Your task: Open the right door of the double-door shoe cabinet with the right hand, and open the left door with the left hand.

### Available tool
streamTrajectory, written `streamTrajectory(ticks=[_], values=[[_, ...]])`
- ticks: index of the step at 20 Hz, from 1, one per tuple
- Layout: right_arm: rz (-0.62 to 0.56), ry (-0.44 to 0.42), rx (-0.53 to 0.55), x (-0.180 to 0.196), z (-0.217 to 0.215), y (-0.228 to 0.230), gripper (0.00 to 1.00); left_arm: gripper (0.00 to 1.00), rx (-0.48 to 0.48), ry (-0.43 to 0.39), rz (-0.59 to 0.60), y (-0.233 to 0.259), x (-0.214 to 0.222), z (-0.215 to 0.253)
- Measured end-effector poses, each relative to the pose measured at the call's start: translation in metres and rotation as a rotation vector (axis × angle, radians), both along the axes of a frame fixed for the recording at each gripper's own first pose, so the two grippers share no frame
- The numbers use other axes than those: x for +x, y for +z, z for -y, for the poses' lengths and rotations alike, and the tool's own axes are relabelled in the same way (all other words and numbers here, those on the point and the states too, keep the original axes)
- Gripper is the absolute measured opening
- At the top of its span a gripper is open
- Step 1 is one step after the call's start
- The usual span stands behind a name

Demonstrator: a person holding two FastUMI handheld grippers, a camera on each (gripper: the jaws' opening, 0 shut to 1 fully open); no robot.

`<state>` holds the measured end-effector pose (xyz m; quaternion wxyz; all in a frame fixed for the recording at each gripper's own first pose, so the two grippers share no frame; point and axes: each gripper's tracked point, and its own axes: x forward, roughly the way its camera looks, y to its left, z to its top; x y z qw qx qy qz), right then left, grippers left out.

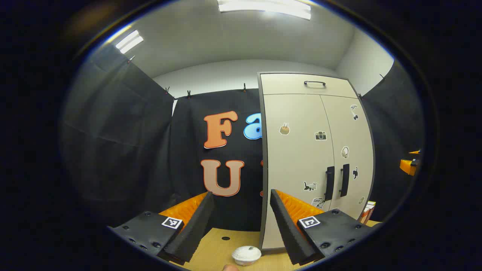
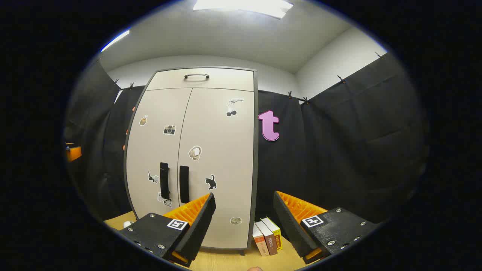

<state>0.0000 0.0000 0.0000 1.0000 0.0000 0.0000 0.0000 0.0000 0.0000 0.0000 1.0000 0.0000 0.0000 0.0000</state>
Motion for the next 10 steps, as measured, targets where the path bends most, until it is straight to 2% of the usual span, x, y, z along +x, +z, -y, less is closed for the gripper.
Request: streamTrajectory(ticks=[10], values=[[-0.009,-0.016,0.001,-0.001,0.012,-0.004,0.95,0.96,0.025,-0.006,0.005,0.006,-0.008,0.008]])
